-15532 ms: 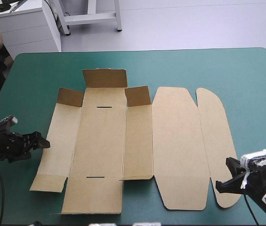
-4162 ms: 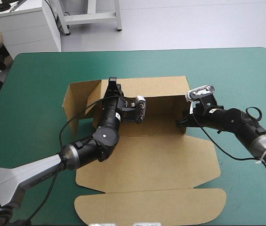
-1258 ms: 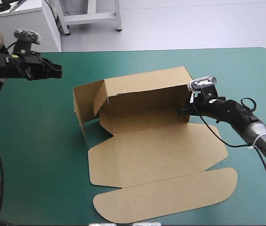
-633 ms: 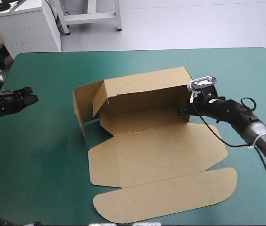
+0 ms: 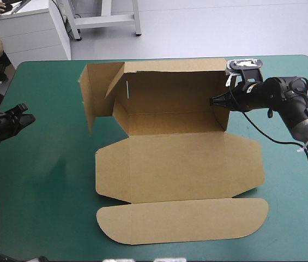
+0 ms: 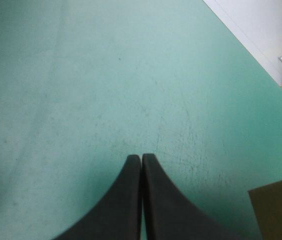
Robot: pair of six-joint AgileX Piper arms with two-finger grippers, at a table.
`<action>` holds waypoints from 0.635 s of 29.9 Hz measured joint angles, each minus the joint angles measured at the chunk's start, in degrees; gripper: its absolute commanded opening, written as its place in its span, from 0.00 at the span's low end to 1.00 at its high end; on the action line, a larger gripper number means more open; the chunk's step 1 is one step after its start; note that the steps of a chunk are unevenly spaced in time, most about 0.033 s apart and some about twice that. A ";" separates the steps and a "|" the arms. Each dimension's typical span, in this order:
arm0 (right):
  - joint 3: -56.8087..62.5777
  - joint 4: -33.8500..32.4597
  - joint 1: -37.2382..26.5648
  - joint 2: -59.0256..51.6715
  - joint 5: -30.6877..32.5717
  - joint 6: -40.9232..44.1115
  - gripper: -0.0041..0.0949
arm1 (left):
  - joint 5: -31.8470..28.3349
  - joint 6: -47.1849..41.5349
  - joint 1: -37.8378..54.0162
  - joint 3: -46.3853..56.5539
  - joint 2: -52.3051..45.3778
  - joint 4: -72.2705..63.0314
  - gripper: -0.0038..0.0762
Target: Fold the box
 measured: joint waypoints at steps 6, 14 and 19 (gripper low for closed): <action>-5.19 -0.34 0.00 0.00 11.07 2.82 0.03 | 0.00 0.00 0.00 0.00 0.00 -0.05 0.04; -5.39 -0.57 0.00 0.00 21.47 3.04 0.03 | -0.18 0.00 0.00 0.00 0.00 -0.05 0.04; -1.50 1.71 0.00 0.00 21.31 2.60 0.03 | -0.25 -0.62 0.00 0.00 0.00 0.20 0.04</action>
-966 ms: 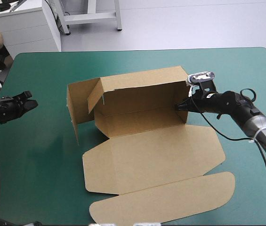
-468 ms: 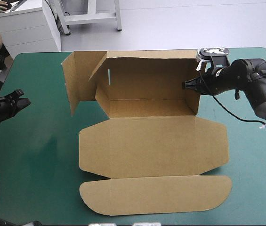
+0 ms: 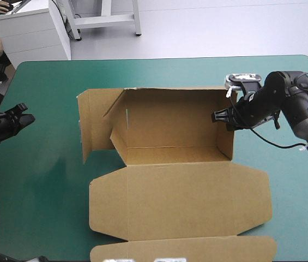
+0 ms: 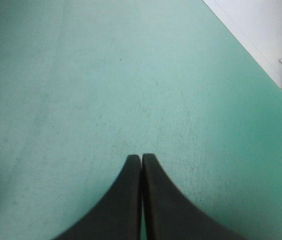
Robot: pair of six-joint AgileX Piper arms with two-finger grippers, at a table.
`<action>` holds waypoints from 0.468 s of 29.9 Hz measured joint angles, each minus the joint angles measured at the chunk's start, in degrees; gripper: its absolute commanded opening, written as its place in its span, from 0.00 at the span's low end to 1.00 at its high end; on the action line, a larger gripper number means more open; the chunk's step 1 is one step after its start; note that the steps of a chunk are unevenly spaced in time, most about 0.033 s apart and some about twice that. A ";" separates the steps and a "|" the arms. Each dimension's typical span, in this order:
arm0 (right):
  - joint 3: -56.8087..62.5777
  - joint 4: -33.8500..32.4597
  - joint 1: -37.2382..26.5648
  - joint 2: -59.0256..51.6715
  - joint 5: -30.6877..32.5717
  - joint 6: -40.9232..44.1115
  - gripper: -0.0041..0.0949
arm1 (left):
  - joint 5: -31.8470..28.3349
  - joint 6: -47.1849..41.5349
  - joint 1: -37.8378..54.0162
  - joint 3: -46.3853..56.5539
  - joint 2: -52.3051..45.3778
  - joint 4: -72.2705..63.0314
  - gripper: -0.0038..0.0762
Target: Fold the box
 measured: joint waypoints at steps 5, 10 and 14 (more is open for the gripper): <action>5.24 0.87 0.05 0.00 0.04 -0.40 0.03 | -0.27 -0.02 0.00 0.00 0.00 0.18 0.04; 5.46 0.29 0.05 0.49 -0.99 -0.39 0.03 | -0.27 -0.06 0.00 0.00 0.00 0.18 0.04; 5.46 0.36 0.05 2.96 -3.77 -0.47 0.03 | -0.27 -0.06 0.00 0.00 0.00 0.18 0.04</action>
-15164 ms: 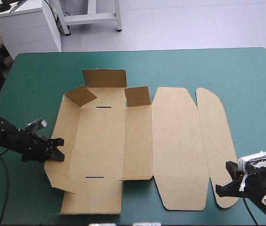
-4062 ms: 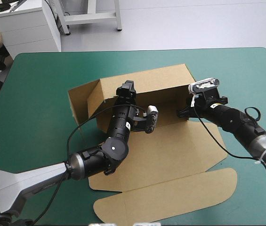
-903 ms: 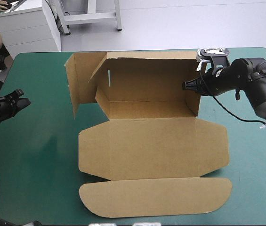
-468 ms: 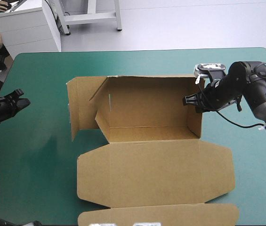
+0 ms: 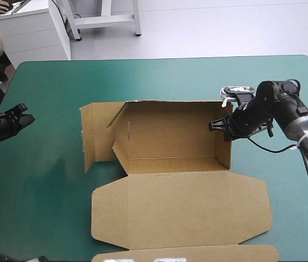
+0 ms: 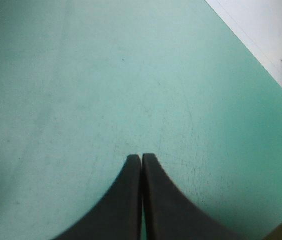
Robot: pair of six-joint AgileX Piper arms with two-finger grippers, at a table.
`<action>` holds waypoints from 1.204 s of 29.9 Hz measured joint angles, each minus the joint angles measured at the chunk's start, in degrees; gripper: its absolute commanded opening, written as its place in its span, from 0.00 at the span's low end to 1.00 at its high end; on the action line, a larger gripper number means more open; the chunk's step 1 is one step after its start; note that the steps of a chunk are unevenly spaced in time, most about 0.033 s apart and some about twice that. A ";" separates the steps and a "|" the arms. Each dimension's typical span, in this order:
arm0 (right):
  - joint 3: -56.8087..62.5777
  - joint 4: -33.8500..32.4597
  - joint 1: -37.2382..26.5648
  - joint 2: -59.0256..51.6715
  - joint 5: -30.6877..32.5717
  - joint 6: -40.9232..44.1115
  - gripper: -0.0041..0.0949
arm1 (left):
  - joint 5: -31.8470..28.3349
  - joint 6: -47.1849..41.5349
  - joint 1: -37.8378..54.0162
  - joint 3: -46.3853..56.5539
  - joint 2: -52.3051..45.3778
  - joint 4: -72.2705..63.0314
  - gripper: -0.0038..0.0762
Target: Fold the box
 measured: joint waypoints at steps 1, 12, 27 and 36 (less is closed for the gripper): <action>-0.20 0.13 0.00 0.90 -0.37 0.00 0.03 | 0.00 0.00 0.00 0.00 0.00 0.00 0.04; -1.97 0.35 -0.06 8.07 -13.12 -0.40 0.03 | 0.34 -0.16 0.00 0.00 0.00 0.00 0.04; -8.12 -0.44 -0.06 12.68 -8.62 -2.93 0.49 | 0.72 -0.16 0.06 0.00 0.00 2.61 0.04; -15.32 -1.57 -0.06 13.10 -1.39 -2.40 0.82 | 0.72 -0.34 0.06 0.00 0.00 2.68 0.04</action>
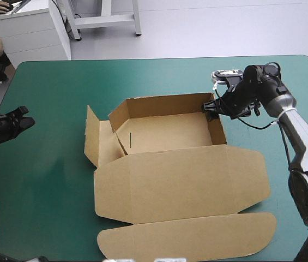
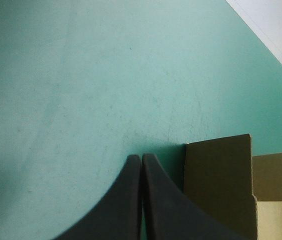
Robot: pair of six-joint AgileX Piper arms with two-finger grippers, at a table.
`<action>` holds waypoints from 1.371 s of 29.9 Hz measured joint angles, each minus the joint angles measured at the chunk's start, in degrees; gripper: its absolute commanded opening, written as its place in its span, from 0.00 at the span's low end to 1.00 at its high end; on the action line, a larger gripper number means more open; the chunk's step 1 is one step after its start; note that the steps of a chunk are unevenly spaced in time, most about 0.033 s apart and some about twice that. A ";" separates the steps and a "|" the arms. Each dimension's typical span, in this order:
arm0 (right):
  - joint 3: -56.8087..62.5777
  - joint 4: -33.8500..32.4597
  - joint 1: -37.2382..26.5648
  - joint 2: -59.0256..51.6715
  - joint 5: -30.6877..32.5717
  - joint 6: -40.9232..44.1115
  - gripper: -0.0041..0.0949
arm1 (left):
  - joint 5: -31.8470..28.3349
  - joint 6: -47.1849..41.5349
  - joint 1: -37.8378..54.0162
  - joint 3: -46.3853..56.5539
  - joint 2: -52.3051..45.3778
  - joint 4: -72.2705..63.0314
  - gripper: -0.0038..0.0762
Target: Fold the box
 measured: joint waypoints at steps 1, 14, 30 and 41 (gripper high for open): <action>-1.26 -0.29 0.00 0.00 1.68 0.64 0.82 | 0.00 0.00 0.00 0.00 0.00 0.00 0.04; -7.13 -6.46 1.67 -1.09 5.02 6.74 0.82 | -0.05 -0.04 0.00 0.00 0.00 0.18 0.04; -7.13 -6.81 3.43 8.27 4.96 7.13 0.82 | 0.06 -0.04 0.00 0.00 0.00 0.52 0.04; -6.21 -5.63 3.43 9.94 4.60 7.14 0.65 | -0.29 -0.04 0.00 0.00 0.00 0.80 0.04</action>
